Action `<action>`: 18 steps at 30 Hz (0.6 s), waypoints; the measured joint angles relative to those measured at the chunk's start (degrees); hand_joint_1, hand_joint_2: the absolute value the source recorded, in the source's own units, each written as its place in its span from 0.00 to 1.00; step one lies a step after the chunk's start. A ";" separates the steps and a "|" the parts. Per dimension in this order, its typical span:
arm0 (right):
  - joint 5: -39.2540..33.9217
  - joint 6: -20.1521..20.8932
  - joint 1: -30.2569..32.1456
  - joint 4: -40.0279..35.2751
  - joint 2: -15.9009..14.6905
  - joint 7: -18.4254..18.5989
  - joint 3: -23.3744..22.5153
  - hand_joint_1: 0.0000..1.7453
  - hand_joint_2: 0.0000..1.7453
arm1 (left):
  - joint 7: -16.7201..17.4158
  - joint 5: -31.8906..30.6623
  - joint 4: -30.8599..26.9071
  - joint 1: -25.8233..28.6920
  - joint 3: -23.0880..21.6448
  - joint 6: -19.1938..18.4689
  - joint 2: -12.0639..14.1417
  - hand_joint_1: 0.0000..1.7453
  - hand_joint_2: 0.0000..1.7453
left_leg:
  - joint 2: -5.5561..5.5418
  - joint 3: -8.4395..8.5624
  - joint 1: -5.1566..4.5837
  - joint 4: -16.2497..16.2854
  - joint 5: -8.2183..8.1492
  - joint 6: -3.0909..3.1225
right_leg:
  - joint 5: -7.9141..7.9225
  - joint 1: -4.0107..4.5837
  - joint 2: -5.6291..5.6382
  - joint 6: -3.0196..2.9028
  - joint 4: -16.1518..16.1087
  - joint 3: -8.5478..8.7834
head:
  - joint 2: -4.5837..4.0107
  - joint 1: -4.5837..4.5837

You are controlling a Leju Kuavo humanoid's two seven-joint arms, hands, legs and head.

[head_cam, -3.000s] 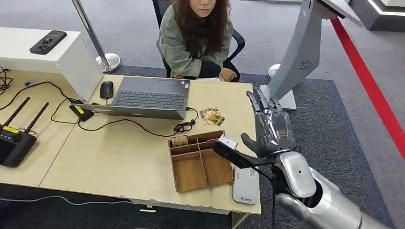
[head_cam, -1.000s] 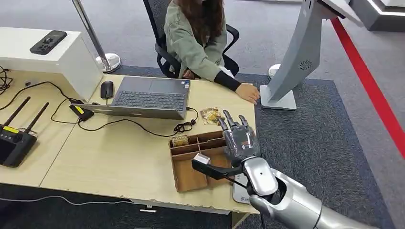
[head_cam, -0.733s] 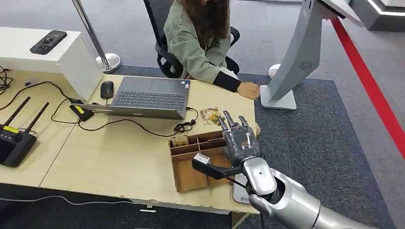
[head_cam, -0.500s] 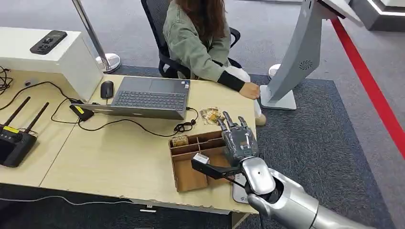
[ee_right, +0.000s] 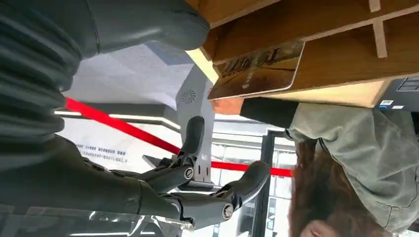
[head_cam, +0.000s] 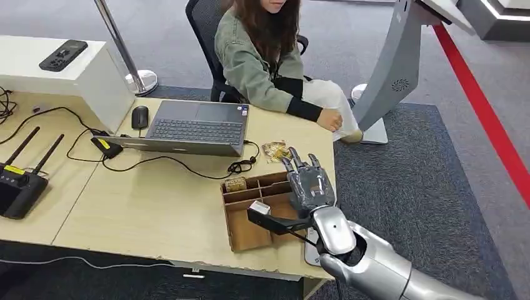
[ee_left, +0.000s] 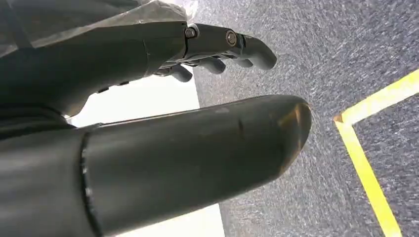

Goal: Pass the card to the sensor for recognition and then transmit it.

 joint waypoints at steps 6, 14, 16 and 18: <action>0.04 -0.04 -0.02 1.07 0.77 -0.15 0.00 0.27 1.00 | 0.00 -0.15 0.00 -0.02 0.00 -0.24 -0.13 0.00 0.00 | 0.00 0.00 0.00 0.00 0.00 0.00 | 0.00 0.00 0.00 0.00 0.00 0.00 | 0.00 0.02; 0.09 -0.26 -0.38 2.86 2.05 -1.16 -0.02 0.27 1.00 | 0.00 -0.17 0.00 -0.05 0.00 -0.76 -0.17 0.00 0.00 | 0.00 0.00 0.00 0.00 0.00 0.00 | 0.00 0.00 0.00 0.00 0.00 0.00 | 0.00 0.00; 0.04 -0.31 -0.52 3.34 2.38 -1.31 -0.02 0.27 1.00 | 0.00 -0.15 0.00 -0.05 -0.02 -0.74 -0.15 0.00 0.00 | 0.00 0.00 0.00 0.00 0.00 0.00 | 0.00 0.00 0.00 0.00 0.00 0.00 | 0.00 0.02; 0.00 -0.33 -0.67 3.76 2.67 -1.57 -0.02 0.27 1.00 | 0.00 -0.15 0.00 -0.05 -0.02 -0.70 -0.15 0.00 0.00 | 0.00 0.00 0.00 0.00 0.00 0.00 | 0.00 0.00 0.00 0.00 0.00 0.01 | 0.00 0.02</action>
